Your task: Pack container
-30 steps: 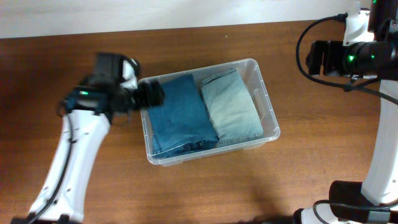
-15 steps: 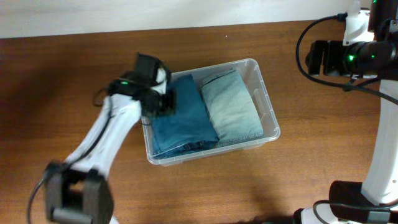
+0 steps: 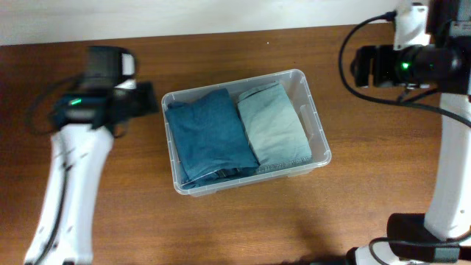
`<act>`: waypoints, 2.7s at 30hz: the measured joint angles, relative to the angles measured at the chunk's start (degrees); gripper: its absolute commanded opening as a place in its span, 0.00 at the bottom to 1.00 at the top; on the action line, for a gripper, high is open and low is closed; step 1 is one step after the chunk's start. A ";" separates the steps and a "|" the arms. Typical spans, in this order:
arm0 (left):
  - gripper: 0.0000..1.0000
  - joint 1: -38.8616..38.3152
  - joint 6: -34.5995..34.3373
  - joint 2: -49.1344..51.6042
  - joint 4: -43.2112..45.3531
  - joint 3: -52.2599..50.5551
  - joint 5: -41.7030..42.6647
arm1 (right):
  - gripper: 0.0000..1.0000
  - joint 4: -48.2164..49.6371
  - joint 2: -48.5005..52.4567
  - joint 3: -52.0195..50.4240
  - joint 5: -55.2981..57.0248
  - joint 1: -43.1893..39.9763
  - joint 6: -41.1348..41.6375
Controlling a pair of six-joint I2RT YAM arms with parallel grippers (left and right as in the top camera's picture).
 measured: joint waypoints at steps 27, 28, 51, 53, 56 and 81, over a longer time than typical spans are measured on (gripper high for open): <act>0.99 6.36 -3.02 -49.27 1.07 -30.60 -4.26 | 0.98 12.33 -28.87 -27.98 0.59 4.59 -1.57; 0.99 6.36 -4.00 -50.84 0.02 -32.13 -4.24 | 0.98 14.82 -32.50 -34.01 0.76 4.59 -1.40; 0.99 6.38 -11.08 -54.58 -2.08 -36.48 -3.32 | 0.98 23.80 -86.42 -76.46 2.89 4.59 1.64; 0.99 6.36 -11.08 -54.58 -2.10 -36.50 -3.17 | 0.98 31.63 -87.17 -81.22 2.91 4.39 0.35; 0.99 6.38 -11.08 -54.55 -2.10 -36.54 -3.15 | 0.98 44.44 -89.26 -91.47 3.08 3.50 -1.14; 0.99 6.36 -11.10 -54.66 -2.05 -36.59 -3.13 | 0.98 85.55 -97.20 -130.92 2.64 2.10 -10.58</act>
